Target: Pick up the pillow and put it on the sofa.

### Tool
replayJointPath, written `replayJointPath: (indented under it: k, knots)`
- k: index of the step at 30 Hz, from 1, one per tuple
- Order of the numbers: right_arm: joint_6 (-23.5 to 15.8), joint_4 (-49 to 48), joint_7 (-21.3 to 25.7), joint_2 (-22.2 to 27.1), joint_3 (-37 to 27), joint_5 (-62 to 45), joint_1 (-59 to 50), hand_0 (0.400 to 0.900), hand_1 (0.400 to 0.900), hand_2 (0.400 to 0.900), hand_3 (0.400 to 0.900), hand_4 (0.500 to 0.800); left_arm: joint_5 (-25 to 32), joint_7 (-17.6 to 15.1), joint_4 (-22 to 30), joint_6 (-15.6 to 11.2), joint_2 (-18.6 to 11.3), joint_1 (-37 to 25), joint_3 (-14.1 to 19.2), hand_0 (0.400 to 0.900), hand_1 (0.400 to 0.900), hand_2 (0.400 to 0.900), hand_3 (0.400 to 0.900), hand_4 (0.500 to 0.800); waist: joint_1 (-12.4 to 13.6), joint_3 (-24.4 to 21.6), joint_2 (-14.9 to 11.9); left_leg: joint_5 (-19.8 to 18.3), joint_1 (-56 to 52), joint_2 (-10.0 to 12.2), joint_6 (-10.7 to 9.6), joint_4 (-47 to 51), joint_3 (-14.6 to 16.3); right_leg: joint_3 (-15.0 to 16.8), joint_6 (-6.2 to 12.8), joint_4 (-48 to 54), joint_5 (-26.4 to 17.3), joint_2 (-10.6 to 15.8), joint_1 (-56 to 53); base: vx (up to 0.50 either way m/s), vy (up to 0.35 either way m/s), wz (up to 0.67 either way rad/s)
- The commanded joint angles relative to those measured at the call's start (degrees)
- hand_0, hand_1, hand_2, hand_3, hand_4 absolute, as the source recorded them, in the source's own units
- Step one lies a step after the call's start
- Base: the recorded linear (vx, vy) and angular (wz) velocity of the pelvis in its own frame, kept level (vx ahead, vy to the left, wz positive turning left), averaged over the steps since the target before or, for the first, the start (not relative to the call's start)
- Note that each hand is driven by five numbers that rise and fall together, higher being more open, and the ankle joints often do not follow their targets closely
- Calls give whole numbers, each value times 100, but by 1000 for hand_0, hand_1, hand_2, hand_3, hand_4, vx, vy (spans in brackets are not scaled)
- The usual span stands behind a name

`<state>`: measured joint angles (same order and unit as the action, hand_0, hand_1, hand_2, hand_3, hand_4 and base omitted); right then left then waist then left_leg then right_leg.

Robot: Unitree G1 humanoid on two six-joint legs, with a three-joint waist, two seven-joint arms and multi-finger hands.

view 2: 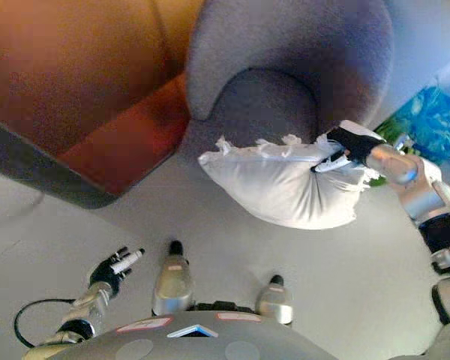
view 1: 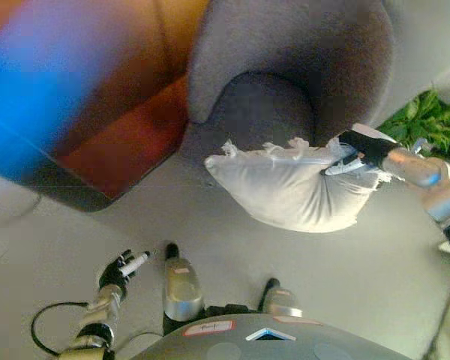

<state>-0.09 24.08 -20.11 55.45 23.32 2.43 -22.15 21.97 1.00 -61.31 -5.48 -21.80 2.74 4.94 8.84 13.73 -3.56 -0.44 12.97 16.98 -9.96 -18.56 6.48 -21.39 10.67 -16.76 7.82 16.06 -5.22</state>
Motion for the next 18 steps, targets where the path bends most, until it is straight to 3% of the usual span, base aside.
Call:
replayJointPath:
  k: [1, 2, 3, 4, 5, 6, 7, 9, 10, 15, 17, 18]
  knots:
    - [-805, -106, 478, -84, -855, -451, -867, 400, 400, 400, 400, 500, -328, -133, -214, -314, -271, -54, -315, 900, 900, 900, 900, 800, 332, -498, -91, 1173, 896, -628, 163, 47, -233, 176, -401, 318, 424, -550, -941, 426, 183, -50]
    - [-881, -109, 451, -77, -838, -530, -876, 400, 400, 400, 400, 500, -343, -117, -166, -198, -344, -114, -252, 900, 900, 900, 900, 800, 289, -496, -229, 468, 933, -661, 458, -424, -1, 266, -388, 271, 356, -482, -999, 411, 138, -53]
    - [-907, -178, 395, -135, -837, -676, -847, 400, 400, 400, 400, 500, -384, -129, -113, -72, -404, -184, -230, 900, 900, 900, 900, 800, 263, -520, -283, 262, 774, -617, 547, -419, 210, 211, -326, 153, 117, -330, -1007, 469, 184, -61]
    - [-932, -257, 374, -274, -908, -569, -743, 400, 400, 400, 400, 500, -306, -210, -110, -102, -406, -200, -254, 900, 900, 900, 900, 800, 259, -509, -307, 104, 584, -701, 496, -345, 179, 270, -222, -379, -305, -55, -918, 539, 243, -53]
    - [-967, -388, 358, -388, -1014, -480, -538, 400, 400, 400, 400, 500, -233, -175, -114, -202, -454, -199, -226, 900, 900, 900, 900, 800, 212, -552, -257, 214, 435, -784, 687, -122, 190, 570, -120, -781, -904, -47, -730, 484, 186, -23]
    - [-956, -473, 358, -397, -1060, -504, -430, 400, 400, 400, 400, 500, -311, -98, -93, -211, -504, -211, -213, 900, 900, 900, 900, 800, 175, -563, -264, 205, 364, -850, 752, -61, 173, 794, -67, -863, -1040, -125, -690, 482, 134, 21]
    - [-823, -676, 352, -364, -1094, -512, -294, 400, 400, 400, 400, 500, -385, -9, -22, -186, -592, -224, -290, 900, 900, 900, 900, 800, 42, -609, -260, 186, 141, -991, 791, 183, 179, 1077, -31, -856, -1136, -392, -457, 456, 56, 47]
    - [-711, -770, 274, -320, -1130, -543, -238, 400, 400, 400, 400, 500, -379, -36, 94, -121, -638, -244, -467, 900, 900, 900, 900, 800, -53, -698, -220, 272, -244, -1099, 794, 694, 225, 902, -40, -577, -1143, -506, -149, 389, -3, 42]
    - [-767, -680, 231, -284, -1105, -575, -327, 400, 400, 400, 400, 500, -394, -47, 119, -77, -668, -277, -493, 900, 900, 900, 900, 800, -91, -707, -214, 320, -542, -1134, 768, 1022, 218, 663, -69, -111, -1112, -415, 7, 277, -111, 30]
    - [-915, -545, 252, -100, -1101, -609, -613, 400, 400, 400, 400, 500, -333, -178, 271, 77, -653, -301, -454, 900, 900, 900, 900, 800, -330, -607, -207, 279, -977, -919, 615, 1426, 144, 592, -122, 993, -1406, -366, 833, 141, -229, 51]
    - [-873, -358, 166, -3, -1183, -748, -746, 400, 400, 400, 400, 500, -361, -206, 251, 89, -628, -299, -451, 900, 900, 900, 900, 800, -342, -524, -220, 181, -848, -768, 632, 1236, 102, 692, -145, 773, -1103, -340, 854, 88, -243, 64]
    - [-828, -311, 156, -5, -1195, -854, -795, 400, 400, 400, 400, 500, -327, -334, 304, 133, -549, -210, -383, 900, 900, 900, 900, 800, -307, -493, -302, 96, -870, -830, 682, 1139, 4, 787, -151, 680, -1274, -370, 854, 130, -196, 31]
